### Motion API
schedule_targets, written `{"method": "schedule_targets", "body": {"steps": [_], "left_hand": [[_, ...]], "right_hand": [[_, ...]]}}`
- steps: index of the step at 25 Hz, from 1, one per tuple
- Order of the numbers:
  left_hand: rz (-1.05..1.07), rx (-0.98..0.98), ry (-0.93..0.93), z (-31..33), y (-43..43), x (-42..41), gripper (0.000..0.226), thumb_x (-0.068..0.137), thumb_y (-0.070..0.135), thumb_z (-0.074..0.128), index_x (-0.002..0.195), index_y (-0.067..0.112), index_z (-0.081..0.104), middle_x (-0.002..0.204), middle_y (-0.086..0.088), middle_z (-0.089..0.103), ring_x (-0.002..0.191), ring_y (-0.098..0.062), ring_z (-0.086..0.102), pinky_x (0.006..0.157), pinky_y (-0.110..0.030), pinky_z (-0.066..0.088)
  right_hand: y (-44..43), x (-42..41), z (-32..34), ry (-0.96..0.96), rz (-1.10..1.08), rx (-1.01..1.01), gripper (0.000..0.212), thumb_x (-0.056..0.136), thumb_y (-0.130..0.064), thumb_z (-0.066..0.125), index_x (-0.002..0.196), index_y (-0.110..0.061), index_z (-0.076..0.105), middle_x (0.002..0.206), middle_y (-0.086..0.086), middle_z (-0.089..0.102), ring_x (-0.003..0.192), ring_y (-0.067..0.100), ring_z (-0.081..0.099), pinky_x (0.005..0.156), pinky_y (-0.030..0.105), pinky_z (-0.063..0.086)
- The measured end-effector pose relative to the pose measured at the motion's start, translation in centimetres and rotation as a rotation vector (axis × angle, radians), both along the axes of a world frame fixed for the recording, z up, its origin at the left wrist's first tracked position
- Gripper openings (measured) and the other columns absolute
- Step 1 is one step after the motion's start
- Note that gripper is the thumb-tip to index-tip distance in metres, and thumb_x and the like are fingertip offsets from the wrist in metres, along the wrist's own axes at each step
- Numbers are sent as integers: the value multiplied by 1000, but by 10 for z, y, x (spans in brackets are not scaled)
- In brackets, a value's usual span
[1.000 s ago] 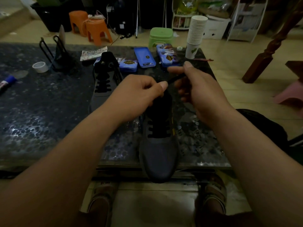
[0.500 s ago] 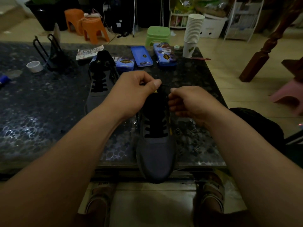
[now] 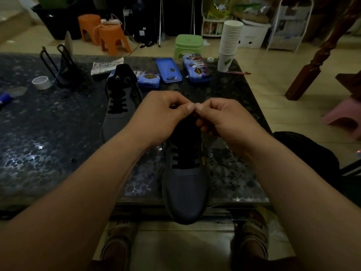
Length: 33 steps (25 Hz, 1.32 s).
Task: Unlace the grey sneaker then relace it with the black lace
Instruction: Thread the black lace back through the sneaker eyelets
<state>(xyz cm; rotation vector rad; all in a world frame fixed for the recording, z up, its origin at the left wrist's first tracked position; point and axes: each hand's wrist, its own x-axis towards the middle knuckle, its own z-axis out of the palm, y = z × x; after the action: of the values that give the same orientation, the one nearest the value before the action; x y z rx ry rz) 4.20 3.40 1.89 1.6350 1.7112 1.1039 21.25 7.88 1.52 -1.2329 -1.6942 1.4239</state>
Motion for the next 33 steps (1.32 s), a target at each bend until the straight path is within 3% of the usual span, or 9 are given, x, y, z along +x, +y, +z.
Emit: {"method": "schedule_targets", "body": {"steps": [4,7,9,13,16,20,24,28,33], "left_hand": [[17,50,214,-2,-3,-4,10,98,33,69,88,35,68,96,11,63,92,-2,58,82,-17,44],[49,38,323,-9,-2,-3,17,98,37,67,84,43,60,107,5,55,112,-19,50,101,-45,45],[51,-15,370,-13,-3,-1,10,99,37,66,88,37,64,110,4,54,116,-23,46,104,-52,42],[66,-40,385,-19,-2,1,9,99,36,66,95,30,70,113,3,52,119,-24,43,106,-52,40],[58,-50,388,-21,1,3,11,99,38,66,95,29,71,112,6,49,117,-23,42,104,-50,40],[43,-46,442,-20,2,7,10,99,42,65,91,36,66,114,8,47,119,-20,39,96,-36,31],[21,-26,498,-19,3,9,10,99,43,63,90,41,60,115,9,46,120,-21,38,95,-35,27],[24,8,531,-19,6,9,11,100,42,63,90,40,60,113,11,44,119,-20,38,92,-35,24],[18,-18,520,-23,11,11,8,100,44,62,95,39,67,112,9,44,118,-20,39,93,-37,26]], "right_hand": [[7,1,2,15,-118,-113,38,107,-40,51,88,-13,70,70,0,66,62,13,59,57,25,48],[10,0,-6,-111,-183,-141,38,99,-51,62,89,-15,68,81,4,69,74,20,67,68,34,57],[9,-3,-12,-186,-151,-119,41,90,-53,73,91,-12,71,87,9,73,85,27,73,79,45,63],[10,-2,-12,-96,-153,-217,33,93,-25,70,107,5,73,83,10,70,81,23,71,90,52,60],[11,3,-14,-22,-124,-292,11,96,-17,65,95,-9,71,79,4,69,74,15,69,84,40,60],[12,8,-16,6,-96,-312,7,99,-18,64,99,-13,69,86,4,70,78,14,70,70,29,58],[14,8,-18,-1,-100,-295,9,98,-20,66,99,-13,71,91,6,72,86,18,71,79,34,58],[13,7,-17,-2,-89,-280,9,98,-20,66,91,-15,69,88,5,71,83,16,70,76,33,58],[15,12,-22,-44,-50,-234,19,99,-25,67,102,-9,76,107,12,78,104,25,74,98,47,58]]}}
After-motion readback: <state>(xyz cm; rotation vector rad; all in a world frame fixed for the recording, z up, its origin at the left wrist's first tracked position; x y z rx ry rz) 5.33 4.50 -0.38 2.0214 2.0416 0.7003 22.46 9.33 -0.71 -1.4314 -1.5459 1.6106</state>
